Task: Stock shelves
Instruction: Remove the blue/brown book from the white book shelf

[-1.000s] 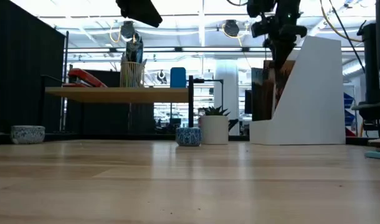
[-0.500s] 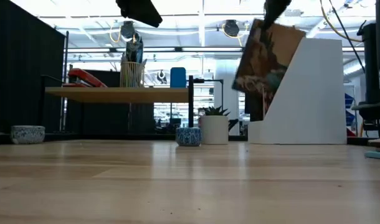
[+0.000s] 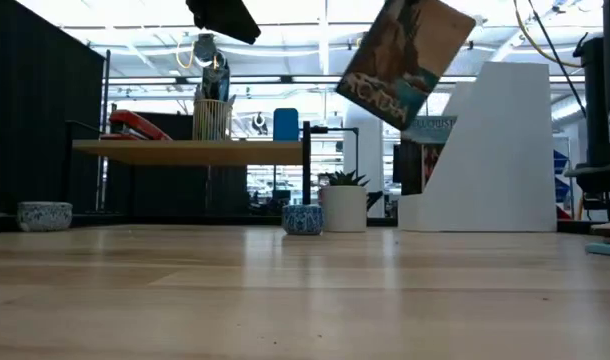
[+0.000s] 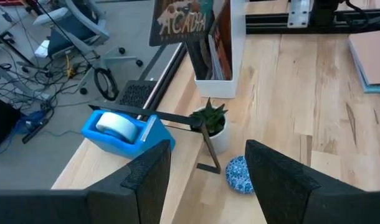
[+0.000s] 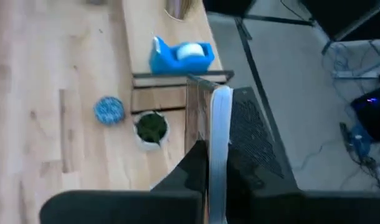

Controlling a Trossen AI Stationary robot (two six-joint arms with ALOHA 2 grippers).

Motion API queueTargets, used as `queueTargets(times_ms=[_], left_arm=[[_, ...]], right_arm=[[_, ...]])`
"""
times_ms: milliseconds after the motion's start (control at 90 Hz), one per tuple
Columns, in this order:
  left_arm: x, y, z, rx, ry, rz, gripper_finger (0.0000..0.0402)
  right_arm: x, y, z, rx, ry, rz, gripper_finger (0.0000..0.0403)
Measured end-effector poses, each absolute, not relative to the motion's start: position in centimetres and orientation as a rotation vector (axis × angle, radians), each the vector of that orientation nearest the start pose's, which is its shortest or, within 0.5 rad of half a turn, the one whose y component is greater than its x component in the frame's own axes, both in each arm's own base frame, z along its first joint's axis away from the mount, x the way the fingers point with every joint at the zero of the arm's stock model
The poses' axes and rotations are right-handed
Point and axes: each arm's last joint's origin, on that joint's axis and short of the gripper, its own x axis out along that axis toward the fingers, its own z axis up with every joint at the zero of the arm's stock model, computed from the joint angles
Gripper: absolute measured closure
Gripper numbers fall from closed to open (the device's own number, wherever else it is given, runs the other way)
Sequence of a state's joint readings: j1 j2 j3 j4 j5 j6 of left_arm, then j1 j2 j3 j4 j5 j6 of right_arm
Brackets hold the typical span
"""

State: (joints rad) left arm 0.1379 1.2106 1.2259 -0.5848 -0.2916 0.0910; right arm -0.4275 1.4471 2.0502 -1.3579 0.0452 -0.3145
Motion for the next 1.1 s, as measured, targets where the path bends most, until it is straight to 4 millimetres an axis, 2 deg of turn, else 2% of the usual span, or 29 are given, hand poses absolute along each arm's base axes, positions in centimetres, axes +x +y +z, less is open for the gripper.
queueTargets(times_ms=[189, 322, 522, 667, 844, 1100], left_arm=[[24.8, 4.3, 36.3, 0.131, 0.591, 0.392, 0.0207], [24.8, 4.3, 36.3, 0.131, 0.591, 0.392, 0.0207], [24.8, 4.3, 36.3, 0.131, 0.591, 0.392, 0.0207], [24.8, 4.3, 36.3, 0.131, 0.591, 0.392, 0.0207], [24.8, 4.3, 36.3, 0.132, 0.591, 0.392, 0.0207], [24.8, 4.3, 36.3, 0.133, 0.591, 0.391, 0.0207]], right_arm=[[21.1, -7.4, 48.6, 0.004, 0.787, -0.188, 0.0394], [21.2, -6.0, 48.3, 0.175, 0.8, -0.068, 0.0394], [21.8, -3.3, 47.0, 0.411, 0.907, 0.096, 0.0394], [22.7, -1.1, 44.0, 0.489, 1.094, 0.219, 0.0394], [23.9, 1.6, 39.2, 0.593, 1.284, 0.467, 0.0395], [24.0, 2.8, 31.5, 0.67, 1.492, 0.589, 0.0396]])
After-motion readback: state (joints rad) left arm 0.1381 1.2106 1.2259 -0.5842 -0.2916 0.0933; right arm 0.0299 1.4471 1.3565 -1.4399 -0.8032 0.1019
